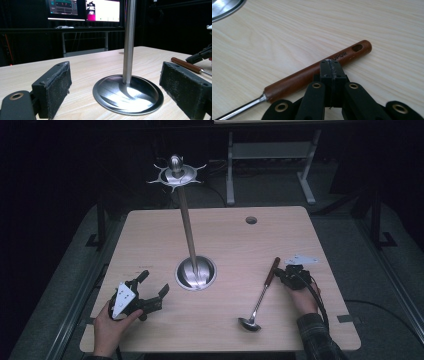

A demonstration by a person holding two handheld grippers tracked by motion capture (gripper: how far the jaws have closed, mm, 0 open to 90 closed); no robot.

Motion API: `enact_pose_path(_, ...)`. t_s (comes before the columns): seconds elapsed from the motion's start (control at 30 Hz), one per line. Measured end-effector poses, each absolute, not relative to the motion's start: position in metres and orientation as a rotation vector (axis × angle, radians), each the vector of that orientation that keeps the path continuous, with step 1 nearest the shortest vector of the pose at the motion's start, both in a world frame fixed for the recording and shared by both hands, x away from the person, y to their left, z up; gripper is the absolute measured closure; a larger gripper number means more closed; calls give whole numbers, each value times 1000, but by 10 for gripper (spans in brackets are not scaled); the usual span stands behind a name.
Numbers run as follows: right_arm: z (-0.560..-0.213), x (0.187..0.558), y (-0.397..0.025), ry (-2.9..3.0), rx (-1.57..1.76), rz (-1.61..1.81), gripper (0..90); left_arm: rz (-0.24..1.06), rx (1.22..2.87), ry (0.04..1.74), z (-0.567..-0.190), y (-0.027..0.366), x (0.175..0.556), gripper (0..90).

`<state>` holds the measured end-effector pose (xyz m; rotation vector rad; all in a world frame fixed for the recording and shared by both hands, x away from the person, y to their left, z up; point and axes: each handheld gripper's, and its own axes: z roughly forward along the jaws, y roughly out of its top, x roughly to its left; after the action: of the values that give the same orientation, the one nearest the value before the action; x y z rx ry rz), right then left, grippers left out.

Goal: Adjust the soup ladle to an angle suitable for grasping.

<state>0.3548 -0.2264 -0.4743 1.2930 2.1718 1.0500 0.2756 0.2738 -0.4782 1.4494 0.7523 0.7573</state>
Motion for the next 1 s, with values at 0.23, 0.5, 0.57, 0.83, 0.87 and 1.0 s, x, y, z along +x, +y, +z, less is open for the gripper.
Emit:
enact_pose_path(0.23, -475, 354, -216, 2212, 1236, 1061, 897, 757, 1449, 752, -478, 274, 276, 98)
enact_pose_path(0.5, -474, 352, -201, 2264, 1198, 1094, 897, 757, 1449, 753, -478, 274, 276, 98)
enact_pose_path(0.57, -474, 352, -198, 2273, 1187, 1101, 897, 757, 1449, 752, -478, 274, 276, 98)
enact_pose_path(0.83, -473, 349, -187, 2310, 1152, 1127, 897, 757, 1448, 753, -478, 274, 276, 98)
enact_pose_path(0.87, -473, 349, -185, 2318, 1150, 1127, 897, 758, 1450, 752, -478, 274, 276, 98)
enact_pose_path(1.0, -473, 349, -180, 2331, 1137, 1140, 897, 756, 1448, 753, -478, 274, 276, 98)
